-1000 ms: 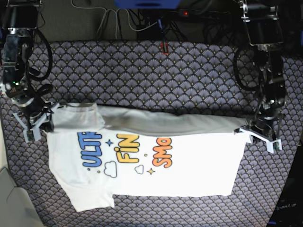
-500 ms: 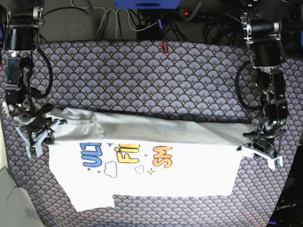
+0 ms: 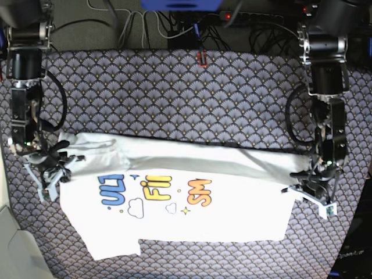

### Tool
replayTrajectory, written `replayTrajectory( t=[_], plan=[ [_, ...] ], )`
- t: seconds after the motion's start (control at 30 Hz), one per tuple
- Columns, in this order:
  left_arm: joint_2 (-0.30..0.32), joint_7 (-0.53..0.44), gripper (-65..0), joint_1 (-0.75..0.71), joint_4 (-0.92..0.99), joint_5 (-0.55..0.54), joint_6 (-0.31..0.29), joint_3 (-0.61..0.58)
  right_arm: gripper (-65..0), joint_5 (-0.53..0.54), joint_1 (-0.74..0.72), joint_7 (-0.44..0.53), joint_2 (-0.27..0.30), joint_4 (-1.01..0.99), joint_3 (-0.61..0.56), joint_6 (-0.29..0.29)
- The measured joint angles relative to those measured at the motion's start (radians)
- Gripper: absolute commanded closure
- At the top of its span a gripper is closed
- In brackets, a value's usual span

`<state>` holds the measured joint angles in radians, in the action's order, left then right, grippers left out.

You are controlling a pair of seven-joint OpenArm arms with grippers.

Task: Fold the T-shirt properly
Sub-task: 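Lift the shoulders and fold the collar edge over toward the hem, then release the folded edge and regrasp it with both grippers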

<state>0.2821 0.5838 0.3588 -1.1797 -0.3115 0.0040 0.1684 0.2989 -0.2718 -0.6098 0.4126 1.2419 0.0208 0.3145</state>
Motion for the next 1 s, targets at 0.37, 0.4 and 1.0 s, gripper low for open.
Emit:
replayTrajectory(
  t=[0.37,0.4,1.0],
  plan=[
    [0.019,0.001,-7.7,0.004,0.003,0.000,-0.002,0.000,-15.7,-0.147,-0.018,-0.008,-0.034,-0.010,0.002,0.000],
    [0.019,0.001,-12.5,0.008,0.004,-0.001,0.000,0.000,-17.3,-0.146,-0.028,-0.006,-0.042,-0.013,0.001,0.000],
    [0.016,0.008,-45.5,-0.105,-0.063,-0.005,0.000,0.041,-28.7,-0.153,0.181,-0.058,-0.014,0.280,0.032,0.003]
  ],
)
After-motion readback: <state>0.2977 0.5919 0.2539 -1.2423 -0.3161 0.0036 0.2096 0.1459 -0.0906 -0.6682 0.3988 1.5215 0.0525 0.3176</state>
